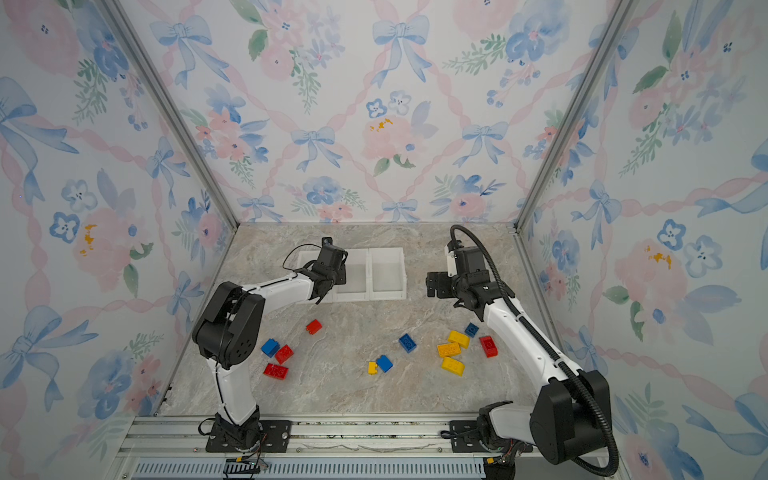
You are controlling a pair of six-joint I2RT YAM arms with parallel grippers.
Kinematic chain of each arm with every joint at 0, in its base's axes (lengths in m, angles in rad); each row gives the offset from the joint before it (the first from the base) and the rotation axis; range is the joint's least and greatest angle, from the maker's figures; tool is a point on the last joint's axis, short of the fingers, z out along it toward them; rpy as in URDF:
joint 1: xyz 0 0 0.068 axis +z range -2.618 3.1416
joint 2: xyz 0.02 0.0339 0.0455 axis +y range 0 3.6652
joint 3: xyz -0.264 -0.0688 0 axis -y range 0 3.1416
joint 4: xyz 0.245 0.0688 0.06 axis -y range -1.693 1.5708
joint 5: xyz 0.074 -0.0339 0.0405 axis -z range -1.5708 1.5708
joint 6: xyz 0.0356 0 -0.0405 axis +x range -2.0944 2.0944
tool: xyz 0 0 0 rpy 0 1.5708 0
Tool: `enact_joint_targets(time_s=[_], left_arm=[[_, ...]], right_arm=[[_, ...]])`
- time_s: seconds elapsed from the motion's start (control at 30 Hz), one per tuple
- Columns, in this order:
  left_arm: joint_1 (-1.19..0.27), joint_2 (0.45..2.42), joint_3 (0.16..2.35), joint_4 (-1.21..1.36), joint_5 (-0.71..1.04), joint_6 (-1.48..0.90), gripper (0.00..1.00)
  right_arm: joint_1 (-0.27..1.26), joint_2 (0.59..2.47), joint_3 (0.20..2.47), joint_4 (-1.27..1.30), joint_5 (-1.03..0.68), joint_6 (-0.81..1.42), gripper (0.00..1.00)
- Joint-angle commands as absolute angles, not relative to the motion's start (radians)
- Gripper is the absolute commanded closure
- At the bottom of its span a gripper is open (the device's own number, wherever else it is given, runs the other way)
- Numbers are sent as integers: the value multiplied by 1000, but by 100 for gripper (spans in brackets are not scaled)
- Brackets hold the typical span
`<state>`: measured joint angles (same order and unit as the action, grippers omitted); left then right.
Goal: Sort the legos into containers by color
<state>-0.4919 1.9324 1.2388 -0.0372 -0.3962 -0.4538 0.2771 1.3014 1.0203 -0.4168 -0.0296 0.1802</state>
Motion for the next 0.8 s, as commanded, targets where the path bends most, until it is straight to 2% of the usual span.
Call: enact_joint_targets(time_s=[0.0,0.43,0.47,0.77], left_arm=[[-548,1931,1208,-148,-360,-524,96],[-673,1950,1211,-210,-383,-647,98],[-676,1949,1210,-210,-383,-647,96],[-680,1919,1234,-209,-400,-640,60]], right_arm=[[287,1271,1004,-442,-18,196,3],[287,1246,991,-470,-9,204,3],[287,1246,991,-472,-9,206,3],[285,1244,1003,-553,-7,251,3]])
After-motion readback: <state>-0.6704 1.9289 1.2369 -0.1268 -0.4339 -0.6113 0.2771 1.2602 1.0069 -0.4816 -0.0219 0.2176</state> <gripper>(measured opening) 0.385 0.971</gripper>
